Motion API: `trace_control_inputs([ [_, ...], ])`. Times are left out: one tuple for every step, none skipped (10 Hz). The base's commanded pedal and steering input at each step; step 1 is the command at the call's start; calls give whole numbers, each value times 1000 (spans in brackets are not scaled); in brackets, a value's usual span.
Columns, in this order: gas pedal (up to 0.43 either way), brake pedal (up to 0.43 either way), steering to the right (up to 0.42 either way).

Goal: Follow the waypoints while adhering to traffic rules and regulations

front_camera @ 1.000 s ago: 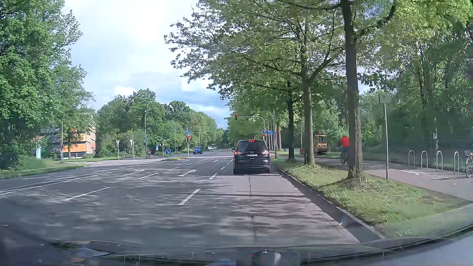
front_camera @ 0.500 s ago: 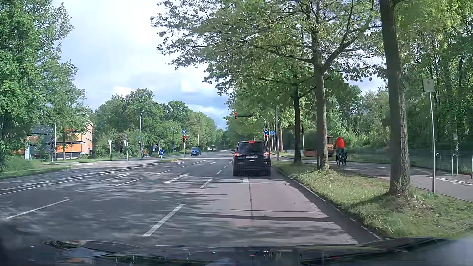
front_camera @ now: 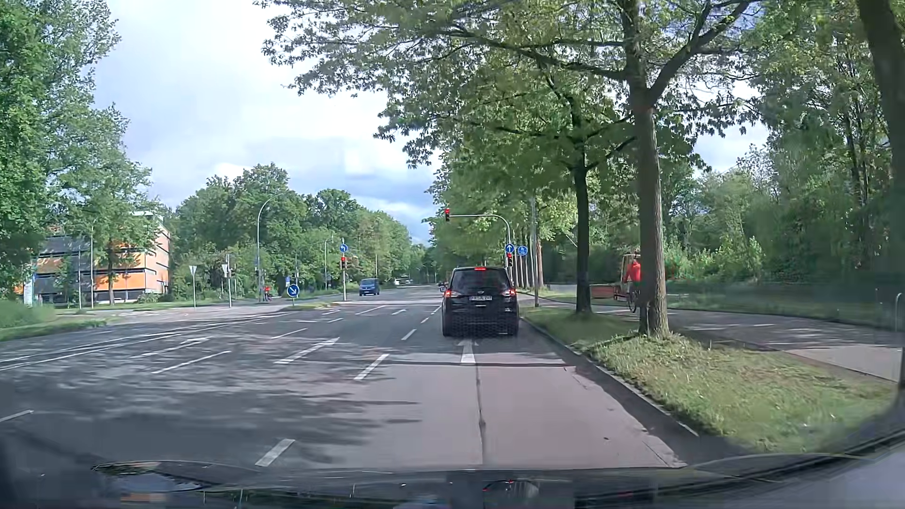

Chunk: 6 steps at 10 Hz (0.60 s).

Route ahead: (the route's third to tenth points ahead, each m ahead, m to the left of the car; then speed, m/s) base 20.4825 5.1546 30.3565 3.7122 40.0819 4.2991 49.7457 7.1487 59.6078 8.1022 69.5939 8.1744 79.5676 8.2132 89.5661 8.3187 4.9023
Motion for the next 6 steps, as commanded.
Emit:
trace_control_inputs([
  [0, 0, 3],
  [0, 0, 4],
  [0, 0, 4],
  [0, 43, 3],
  [0, 79, 4],
  [0, 110, 4],
])
